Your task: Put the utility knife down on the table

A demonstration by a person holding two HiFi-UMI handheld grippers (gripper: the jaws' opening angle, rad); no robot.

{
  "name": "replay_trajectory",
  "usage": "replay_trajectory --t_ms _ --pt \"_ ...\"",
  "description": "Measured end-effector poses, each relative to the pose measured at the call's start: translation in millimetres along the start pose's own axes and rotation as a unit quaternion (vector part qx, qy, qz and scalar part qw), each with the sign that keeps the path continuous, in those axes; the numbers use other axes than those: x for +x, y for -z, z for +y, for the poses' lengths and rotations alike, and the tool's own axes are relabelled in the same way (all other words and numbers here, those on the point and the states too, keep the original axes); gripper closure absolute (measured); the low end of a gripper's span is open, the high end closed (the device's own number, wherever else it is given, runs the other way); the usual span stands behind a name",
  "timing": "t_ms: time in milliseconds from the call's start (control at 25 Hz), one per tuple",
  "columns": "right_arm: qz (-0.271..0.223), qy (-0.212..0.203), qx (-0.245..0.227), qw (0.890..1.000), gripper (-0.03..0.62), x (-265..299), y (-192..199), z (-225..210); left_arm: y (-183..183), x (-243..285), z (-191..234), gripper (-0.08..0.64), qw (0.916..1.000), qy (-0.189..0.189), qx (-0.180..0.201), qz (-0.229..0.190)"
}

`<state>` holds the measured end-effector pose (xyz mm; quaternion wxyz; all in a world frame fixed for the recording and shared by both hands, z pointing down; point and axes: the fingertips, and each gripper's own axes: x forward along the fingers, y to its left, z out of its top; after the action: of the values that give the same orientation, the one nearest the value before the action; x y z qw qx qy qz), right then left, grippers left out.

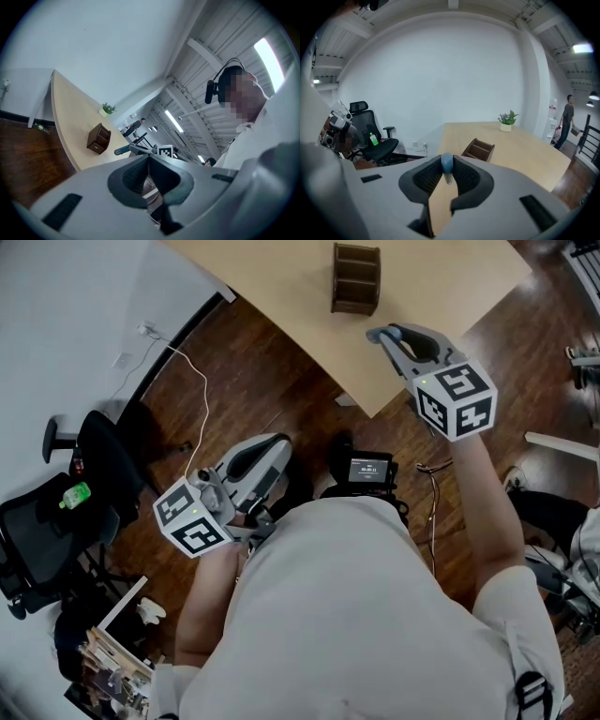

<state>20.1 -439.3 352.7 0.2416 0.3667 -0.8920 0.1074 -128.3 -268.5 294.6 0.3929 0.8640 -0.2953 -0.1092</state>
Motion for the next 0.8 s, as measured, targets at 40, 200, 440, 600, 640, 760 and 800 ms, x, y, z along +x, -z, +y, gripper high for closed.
replay_trajectory --t_ms 40,200,440,600,640,760,800 --pt "0.003 -0.001 -0.003 1.000 0.522 5.5 0.0 -2.9 -0.1 -0.2 0.7 0.557 1.0000 -0.003 -0.001 -0.001" --pt "0.014 -0.007 -0.011 1.000 0.522 26.5 1.1 -14.3 -2.0 1.6 4.7 0.557 0.9998 -0.016 -0.005 -0.006" --pt "0.029 -0.011 -0.015 0.999 0.522 51.2 2.6 -28.4 -6.8 4.9 7.7 0.557 0.9996 -0.026 -0.007 -0.011" --pt "0.038 -0.012 -0.020 0.999 0.523 66.3 3.3 -35.8 -9.5 7.0 9.4 0.557 0.9994 -0.030 -0.010 -0.013" --pt "0.040 -0.013 -0.021 0.999 0.522 70.6 3.0 -37.9 -10.1 7.6 10.5 0.557 0.9994 -0.031 -0.011 -0.014" --pt "0.043 -0.012 -0.023 0.999 0.522 81.2 6.0 -45.8 -8.0 10.5 13.0 0.557 0.9992 -0.035 -0.013 -0.013" --pt "0.044 -0.011 -0.024 0.999 0.522 84.6 7.2 -49.3 -7.6 11.4 13.4 0.557 0.9992 -0.035 -0.014 -0.013"
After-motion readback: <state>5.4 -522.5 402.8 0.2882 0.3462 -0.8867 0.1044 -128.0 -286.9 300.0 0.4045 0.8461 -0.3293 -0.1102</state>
